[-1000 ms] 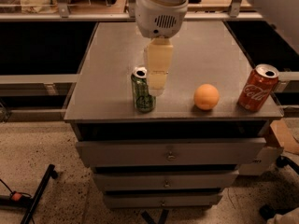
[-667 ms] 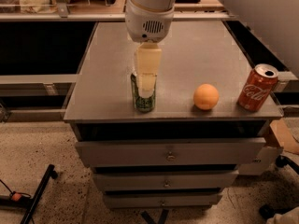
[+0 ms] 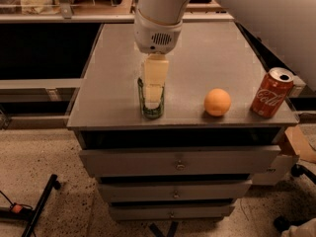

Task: Move green can near orange

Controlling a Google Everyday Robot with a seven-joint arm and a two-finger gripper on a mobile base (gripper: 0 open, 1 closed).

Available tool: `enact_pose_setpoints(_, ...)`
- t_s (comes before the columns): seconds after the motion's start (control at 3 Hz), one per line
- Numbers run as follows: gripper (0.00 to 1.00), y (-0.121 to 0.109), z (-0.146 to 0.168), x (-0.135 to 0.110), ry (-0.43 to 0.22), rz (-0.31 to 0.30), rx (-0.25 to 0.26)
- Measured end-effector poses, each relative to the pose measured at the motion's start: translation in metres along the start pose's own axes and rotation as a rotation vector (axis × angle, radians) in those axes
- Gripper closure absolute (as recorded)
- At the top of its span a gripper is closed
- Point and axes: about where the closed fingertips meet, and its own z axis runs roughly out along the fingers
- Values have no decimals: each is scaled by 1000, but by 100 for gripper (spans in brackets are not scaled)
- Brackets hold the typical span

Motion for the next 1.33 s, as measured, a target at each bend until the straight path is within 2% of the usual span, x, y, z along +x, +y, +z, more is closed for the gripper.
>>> enact_pose_setpoints(0.67,0,-5,24,14,-6,18,-9)
enact_pose_setpoints(1.0,17,-6,34,19,-5,24,-16)
enact_pose_setpoints(1.33,41,-6,39,23,1,31,-16)
